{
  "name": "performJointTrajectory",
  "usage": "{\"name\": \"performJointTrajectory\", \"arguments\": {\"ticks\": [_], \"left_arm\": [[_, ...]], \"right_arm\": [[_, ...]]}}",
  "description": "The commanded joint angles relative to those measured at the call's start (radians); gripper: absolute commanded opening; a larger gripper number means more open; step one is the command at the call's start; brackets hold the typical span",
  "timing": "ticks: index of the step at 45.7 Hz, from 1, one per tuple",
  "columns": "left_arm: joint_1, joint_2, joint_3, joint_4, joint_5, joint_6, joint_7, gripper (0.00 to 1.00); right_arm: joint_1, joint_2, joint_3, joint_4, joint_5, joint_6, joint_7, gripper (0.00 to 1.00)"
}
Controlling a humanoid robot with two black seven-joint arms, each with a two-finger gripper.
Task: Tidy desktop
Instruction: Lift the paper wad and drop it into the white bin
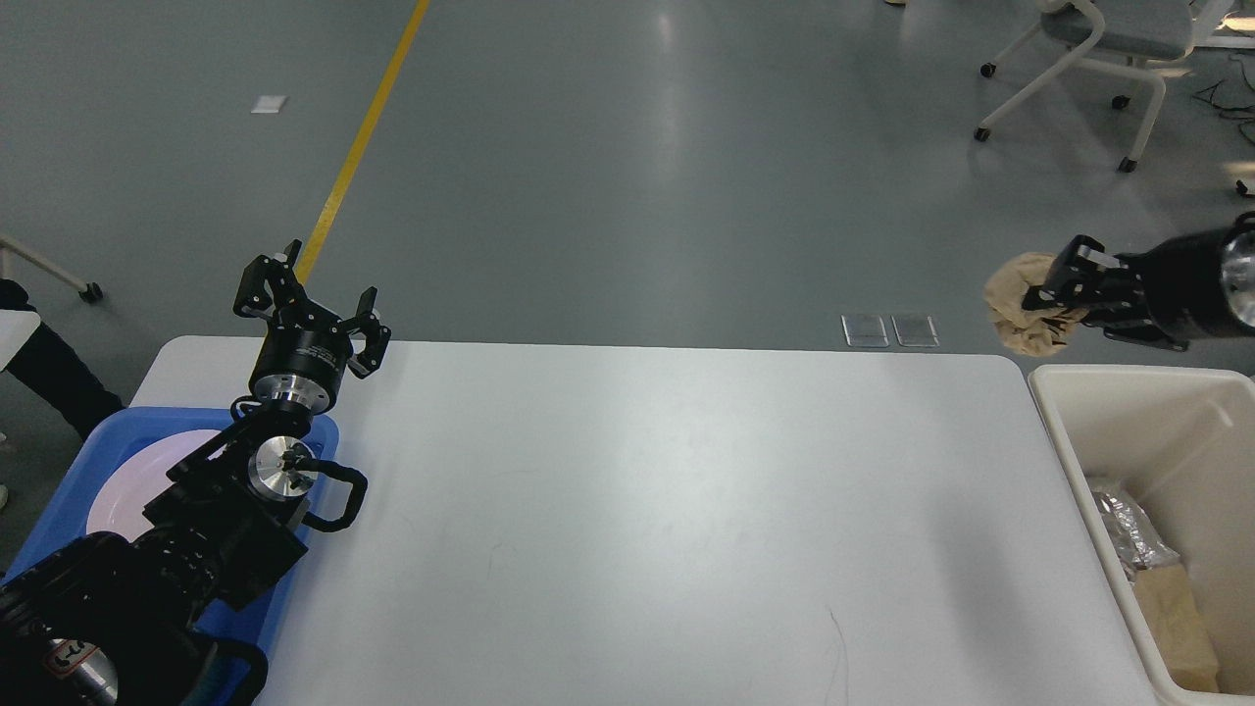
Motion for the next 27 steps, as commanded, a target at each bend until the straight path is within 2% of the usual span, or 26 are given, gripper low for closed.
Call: {"name": "performJointTrajectory", "arguments": {"ticks": [1, 6, 12, 15, 17, 21, 27], "left_arm": [[0.0, 0.0, 0.0, 0.0, 0.0, 0.0, 0.0, 0.96], [0.0, 0.0, 0.0, 0.0, 0.0, 0.0, 0.0, 0.96], [0.0, 0.0, 0.0, 0.0, 0.0, 0.0, 0.0, 0.96], [0.0, 0.0, 0.0, 0.0, 0.0, 0.0, 0.0, 0.96], [0.0, 0.0, 0.0, 0.0, 0.0, 0.0, 0.0, 0.96], [0.0, 0.0, 0.0, 0.0, 0.0, 0.0, 0.0, 0.96], [0.0, 0.0, 0.0, 0.0, 0.0, -0.001, 0.0, 0.96]], "right_arm": [[-0.207, 0.008, 0.007, -0.235, 0.008, -0.069, 0.0, 0.0], [-0.417, 0.088, 0.045, -0.471, 0.023, -0.086, 0.002, 0.01], [-0.637, 0.137, 0.148, -0.65, 0.05, -0.153, 0.002, 0.53], [-0.729, 0.177, 0.211, -0.72, 0.05, -0.202, 0.005, 0.85], [-0.789, 0.205, 0.246, -0.765, 0.05, -0.234, 0.005, 0.96], [-0.901, 0.264, 0.281, -0.834, 0.05, -0.29, 0.006, 0.97], [-0.976, 0.315, 0.287, -0.895, 0.05, -0.316, 0.008, 0.97]]}}
